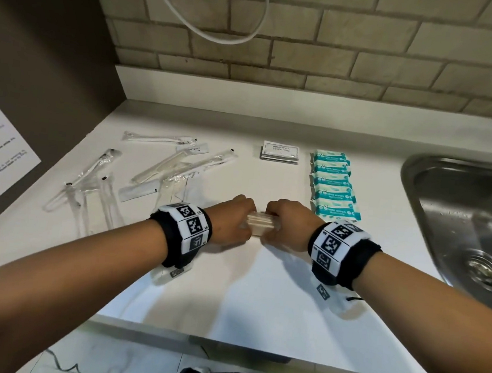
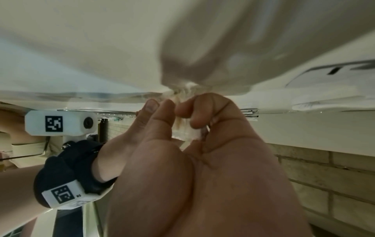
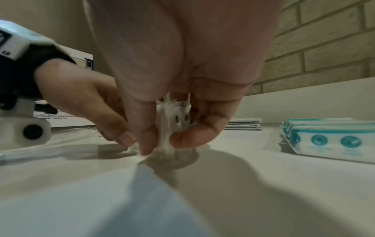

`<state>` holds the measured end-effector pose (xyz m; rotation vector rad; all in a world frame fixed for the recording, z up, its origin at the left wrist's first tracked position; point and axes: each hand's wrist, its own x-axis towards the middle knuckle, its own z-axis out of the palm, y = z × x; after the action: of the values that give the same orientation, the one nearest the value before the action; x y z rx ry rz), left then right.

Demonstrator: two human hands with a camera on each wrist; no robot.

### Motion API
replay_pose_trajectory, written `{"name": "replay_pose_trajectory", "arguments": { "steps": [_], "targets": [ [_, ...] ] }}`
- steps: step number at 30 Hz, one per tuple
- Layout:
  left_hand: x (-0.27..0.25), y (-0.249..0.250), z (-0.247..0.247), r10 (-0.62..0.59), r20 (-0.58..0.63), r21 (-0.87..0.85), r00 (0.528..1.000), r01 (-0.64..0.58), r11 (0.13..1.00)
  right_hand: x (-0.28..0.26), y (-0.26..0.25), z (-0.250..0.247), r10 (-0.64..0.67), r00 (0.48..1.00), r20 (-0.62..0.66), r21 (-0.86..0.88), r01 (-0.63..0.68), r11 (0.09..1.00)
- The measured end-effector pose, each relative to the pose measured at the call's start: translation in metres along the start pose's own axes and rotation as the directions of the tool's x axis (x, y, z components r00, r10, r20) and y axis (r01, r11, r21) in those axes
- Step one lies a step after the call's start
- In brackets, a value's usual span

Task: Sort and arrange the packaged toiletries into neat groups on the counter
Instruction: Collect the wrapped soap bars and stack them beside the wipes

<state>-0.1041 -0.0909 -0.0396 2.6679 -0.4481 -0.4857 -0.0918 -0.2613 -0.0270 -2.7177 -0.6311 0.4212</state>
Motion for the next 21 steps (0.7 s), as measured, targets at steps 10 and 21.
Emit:
{"name": "replay_pose_trajectory", "arguments": {
  "steps": [10, 21],
  "targets": [
    [0.003, -0.004, 0.009, 0.045, 0.054, 0.028, 0.998, -0.046, 0.999, 0.006, -0.003, 0.005, 0.029, 0.999, 0.042, 0.013, -0.030, 0.999],
    [0.005, -0.009, 0.004, 0.121, 0.069, 0.011, 0.990, -0.122, 0.992, 0.003, 0.002, -0.009, 0.011, 0.991, 0.136, -0.011, -0.009, 1.000]
  ]
}}
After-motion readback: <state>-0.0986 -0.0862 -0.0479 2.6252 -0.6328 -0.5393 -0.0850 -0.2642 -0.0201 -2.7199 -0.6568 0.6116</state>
